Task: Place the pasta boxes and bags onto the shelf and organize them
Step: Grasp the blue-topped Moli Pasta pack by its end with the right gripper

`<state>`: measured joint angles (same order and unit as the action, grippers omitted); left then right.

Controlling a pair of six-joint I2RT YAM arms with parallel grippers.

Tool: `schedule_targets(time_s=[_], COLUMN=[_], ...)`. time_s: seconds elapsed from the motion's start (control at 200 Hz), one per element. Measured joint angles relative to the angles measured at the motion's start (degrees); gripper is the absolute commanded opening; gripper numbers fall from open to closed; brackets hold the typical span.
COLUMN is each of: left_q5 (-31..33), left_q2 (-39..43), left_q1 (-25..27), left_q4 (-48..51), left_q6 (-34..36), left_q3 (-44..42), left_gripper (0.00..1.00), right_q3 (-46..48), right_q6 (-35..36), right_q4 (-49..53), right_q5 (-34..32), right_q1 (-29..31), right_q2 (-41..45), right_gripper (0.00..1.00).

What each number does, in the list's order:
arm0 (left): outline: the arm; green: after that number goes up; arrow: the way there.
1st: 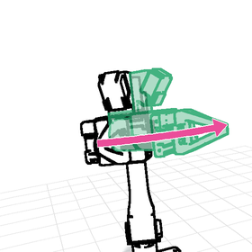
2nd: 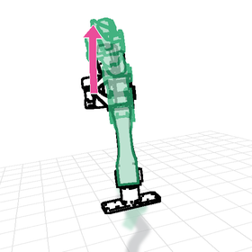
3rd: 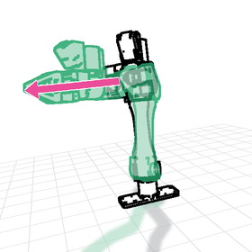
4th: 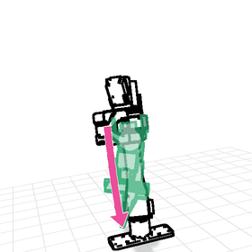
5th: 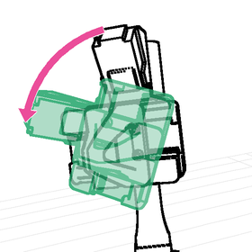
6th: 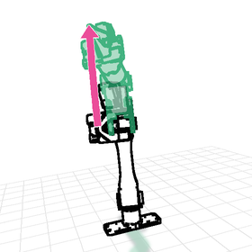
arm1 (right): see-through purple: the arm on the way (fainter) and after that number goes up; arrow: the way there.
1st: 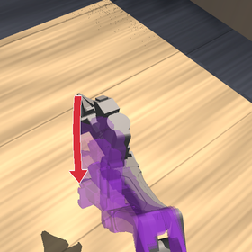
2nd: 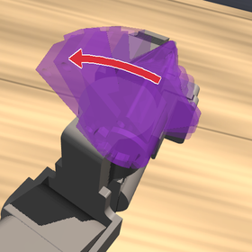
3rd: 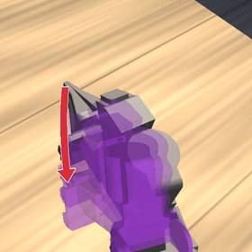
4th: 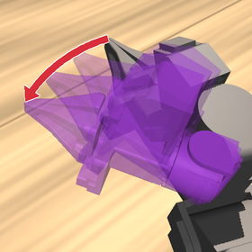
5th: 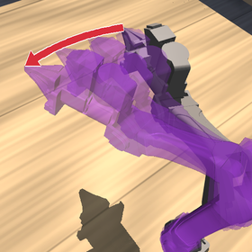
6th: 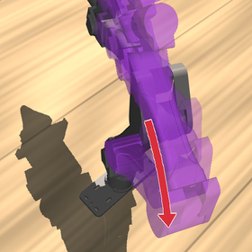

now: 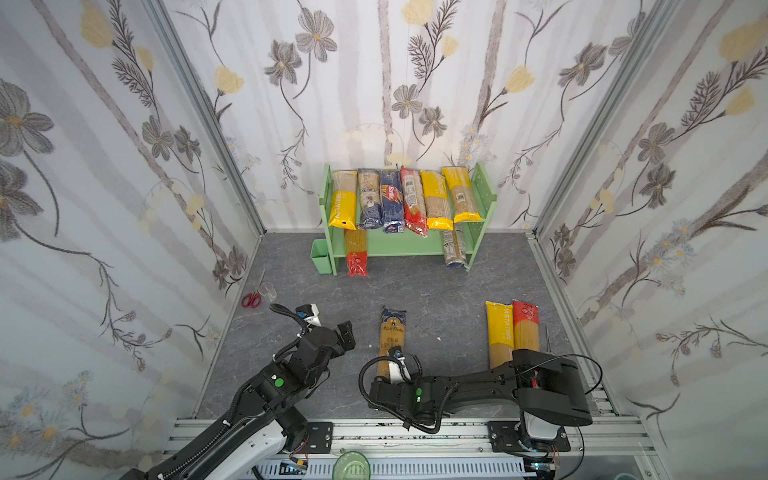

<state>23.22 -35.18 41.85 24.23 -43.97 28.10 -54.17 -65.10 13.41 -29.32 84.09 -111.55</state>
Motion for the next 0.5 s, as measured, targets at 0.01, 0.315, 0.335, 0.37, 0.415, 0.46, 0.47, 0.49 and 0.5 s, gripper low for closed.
schedule_targets(time_s=[0.01, 0.315, 0.335, 0.37, 0.415, 0.46, 0.47, 0.49, 0.5], left_q5=[0.0, 0.4, 0.5, 0.6, 0.7, 0.7, 0.7, 0.7, 0.7], left_q2=[0.1, 0.9, 0.9, 1.0, 1.1, 1.2, 1.2, 1.3, 1.3], left_q1=[0.0, 0.0, 0.0, 0.0, 0.0, 0.0, 0.0, 0.0, 0.0], left_q4=[0.0, 0.0, 0.0, 0.0, 0.0, 0.0, 0.0, 0.0, 0.0], left_q6=[0.0, 0.0, 0.0, 0.0, 0.0, 0.0, 0.0, 0.0, 0.0], left_q3=[0.0, -0.1, -0.1, -0.1, -0.1, -0.1, -0.1, -0.1, -0.1], left_gripper=[1.00, 1.00, 1.00, 1.00, 1.00, 1.00, 1.00, 1.00, 1.00], right_q3=[-0.1, -2.8, -2.8, -2.8, -2.5, -2.0, -1.9, -1.6, -1.5], right_q6=[0.0, 0.3, 0.5, 0.7, 1.2, 1.2, 1.2, 1.1, 1.1], right_q4=[-0.1, -1.0, -1.2, -1.7, -2.3, -2.8, -3.0, -3.3, -3.5], right_q5=[-0.1, -5.7, -6.1, -6.6, -7.0, -7.6, -7.7, -7.8, -7.9], right_q1=[0.0, -1.2, -1.4, -1.9, -2.3, -2.6, -2.7, -2.8, -2.8], right_q2=[-0.2, -4.9, -5.1, -5.4, -5.6, -5.6, -5.6, -5.6, -5.6], right_gripper=[1.00, 0.94, 0.91, 0.84, 0.71, 0.59, 0.56, 0.52, 0.51])
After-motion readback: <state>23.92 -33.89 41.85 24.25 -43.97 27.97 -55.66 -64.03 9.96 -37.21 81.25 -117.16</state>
